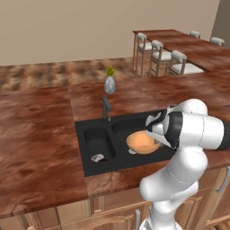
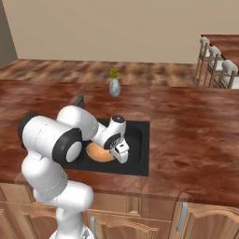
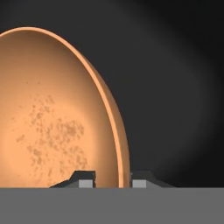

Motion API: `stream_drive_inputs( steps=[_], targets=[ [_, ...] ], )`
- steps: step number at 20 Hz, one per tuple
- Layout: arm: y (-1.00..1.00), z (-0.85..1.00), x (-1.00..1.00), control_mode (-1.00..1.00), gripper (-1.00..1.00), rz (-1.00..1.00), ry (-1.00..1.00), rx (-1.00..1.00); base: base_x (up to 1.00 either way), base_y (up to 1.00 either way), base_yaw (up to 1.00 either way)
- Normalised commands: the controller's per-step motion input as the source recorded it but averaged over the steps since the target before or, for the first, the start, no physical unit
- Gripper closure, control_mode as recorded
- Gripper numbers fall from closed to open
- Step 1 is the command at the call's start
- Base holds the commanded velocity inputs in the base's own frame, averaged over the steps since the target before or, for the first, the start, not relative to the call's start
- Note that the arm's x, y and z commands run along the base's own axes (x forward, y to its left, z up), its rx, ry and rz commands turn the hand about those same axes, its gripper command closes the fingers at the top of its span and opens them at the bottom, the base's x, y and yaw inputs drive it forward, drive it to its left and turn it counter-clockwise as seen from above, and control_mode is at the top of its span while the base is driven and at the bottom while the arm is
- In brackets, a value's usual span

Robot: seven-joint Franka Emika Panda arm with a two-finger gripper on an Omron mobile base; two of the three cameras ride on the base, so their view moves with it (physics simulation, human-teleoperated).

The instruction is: Dump the garlic and sweet potato from the bowl so the bowl can be washed. Place the bowl in the sink after clearing the leftovers.

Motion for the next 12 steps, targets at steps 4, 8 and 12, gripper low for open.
stream_drive_inputs(
  steps=[4, 8, 12],
  targets=[
    [0.0, -0.4, 0.15, -1.0, 1.0, 0.0, 0.0, -0.04, 0.0, 0.0, 0.0],
    [0.0, -0.27, 0.34, -1.0, 1.0, 0.0, 0.0, -0.03, 0.0, 0.0, 0.0],
    [0.0, -0.24, 0.45, -1.0, 1.0, 0.0, 0.0, -0.02, 0.0, 0.0, 0.0]
  ],
)
